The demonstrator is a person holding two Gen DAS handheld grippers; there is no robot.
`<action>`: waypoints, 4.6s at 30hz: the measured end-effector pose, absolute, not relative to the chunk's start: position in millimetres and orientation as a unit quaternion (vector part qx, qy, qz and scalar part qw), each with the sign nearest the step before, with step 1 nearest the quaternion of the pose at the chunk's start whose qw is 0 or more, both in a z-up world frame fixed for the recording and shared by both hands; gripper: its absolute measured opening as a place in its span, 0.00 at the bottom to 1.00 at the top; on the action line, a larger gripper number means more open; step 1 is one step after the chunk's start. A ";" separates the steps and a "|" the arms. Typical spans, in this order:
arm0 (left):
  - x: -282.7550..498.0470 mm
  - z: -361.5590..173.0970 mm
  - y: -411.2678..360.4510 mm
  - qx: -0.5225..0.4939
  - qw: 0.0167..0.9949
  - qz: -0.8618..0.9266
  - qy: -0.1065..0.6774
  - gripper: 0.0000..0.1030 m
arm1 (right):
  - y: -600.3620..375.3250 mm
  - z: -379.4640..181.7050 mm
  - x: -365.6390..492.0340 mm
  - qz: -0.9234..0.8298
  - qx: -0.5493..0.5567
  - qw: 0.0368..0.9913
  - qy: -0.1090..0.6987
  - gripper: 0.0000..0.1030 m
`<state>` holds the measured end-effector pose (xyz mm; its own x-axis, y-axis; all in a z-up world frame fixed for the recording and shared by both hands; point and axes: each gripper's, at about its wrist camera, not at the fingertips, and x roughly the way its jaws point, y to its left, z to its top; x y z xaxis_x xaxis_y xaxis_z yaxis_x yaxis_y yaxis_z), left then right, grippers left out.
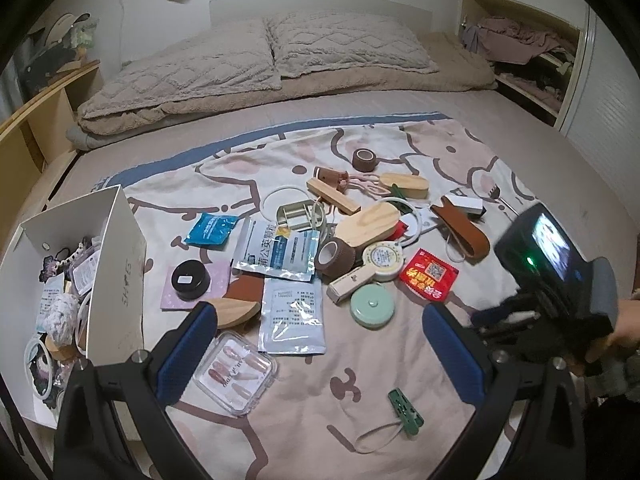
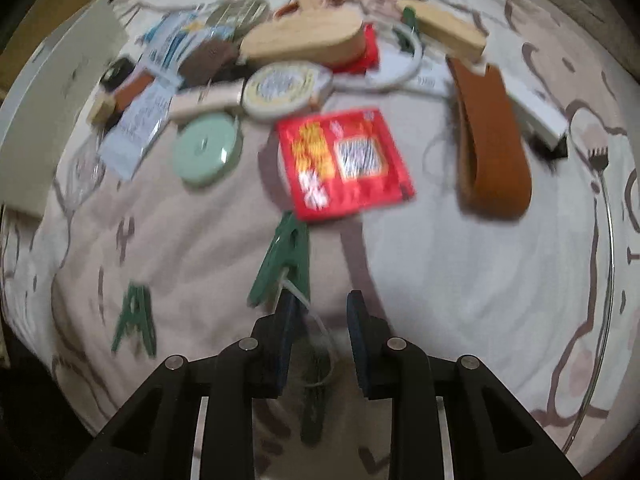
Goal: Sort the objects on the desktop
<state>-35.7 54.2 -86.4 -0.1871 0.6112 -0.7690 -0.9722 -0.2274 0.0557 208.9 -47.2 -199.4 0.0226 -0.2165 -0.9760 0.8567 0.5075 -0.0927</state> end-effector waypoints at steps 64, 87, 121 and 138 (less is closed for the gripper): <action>-5.3 -198.9 41.5 -0.353 0.487 0.656 0.456 1.00 | -3.0 -190.2 173.4 -0.405 0.295 0.655 0.566 0.73; -2.3 -176.2 54.7 -0.411 0.516 0.644 0.386 1.00 | 0.9 -195.3 158.6 -0.368 0.280 0.672 0.579 0.10; -34.5 -201.5 38.5 -0.424 0.482 0.633 0.433 0.98 | -41.2 -164.1 88.5 -0.380 0.242 0.678 0.580 0.11; 13.1 -197.4 50.6 -0.332 0.564 0.592 0.470 0.98 | -0.6 -187.8 159.3 -0.326 0.078 0.704 0.626 0.49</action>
